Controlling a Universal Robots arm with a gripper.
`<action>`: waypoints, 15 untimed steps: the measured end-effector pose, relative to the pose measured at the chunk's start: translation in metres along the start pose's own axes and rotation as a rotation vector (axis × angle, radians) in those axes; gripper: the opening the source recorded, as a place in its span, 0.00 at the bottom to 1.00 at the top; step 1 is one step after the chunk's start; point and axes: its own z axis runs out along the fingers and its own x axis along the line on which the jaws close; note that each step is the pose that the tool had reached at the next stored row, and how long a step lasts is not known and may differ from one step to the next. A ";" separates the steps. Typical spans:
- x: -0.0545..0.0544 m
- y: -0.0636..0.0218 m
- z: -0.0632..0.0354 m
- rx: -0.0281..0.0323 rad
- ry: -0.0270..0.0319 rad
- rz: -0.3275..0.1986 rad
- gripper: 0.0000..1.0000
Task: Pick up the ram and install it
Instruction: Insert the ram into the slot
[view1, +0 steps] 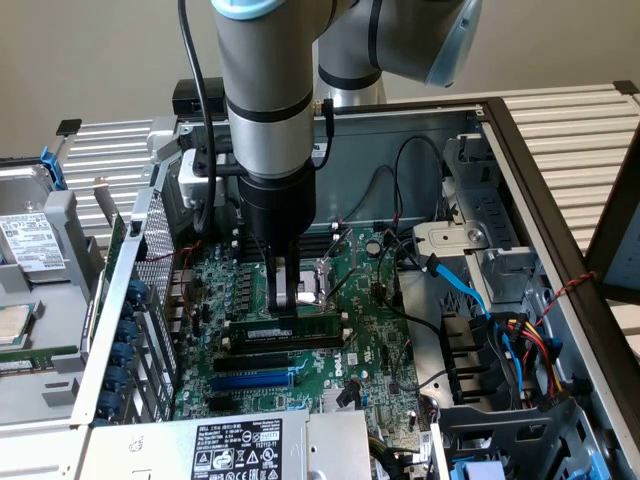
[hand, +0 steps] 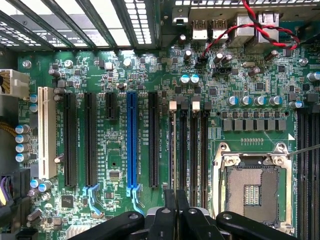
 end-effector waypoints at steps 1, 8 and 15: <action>0.000 0.0000 0.0000 0.0000 0.0000 0.000 0.32; 0.000 -0.0001 -0.0208 0.0007 0.0209 0.000 0.11; 0.000 -0.0001 -0.0209 0.0007 0.0211 0.000 0.11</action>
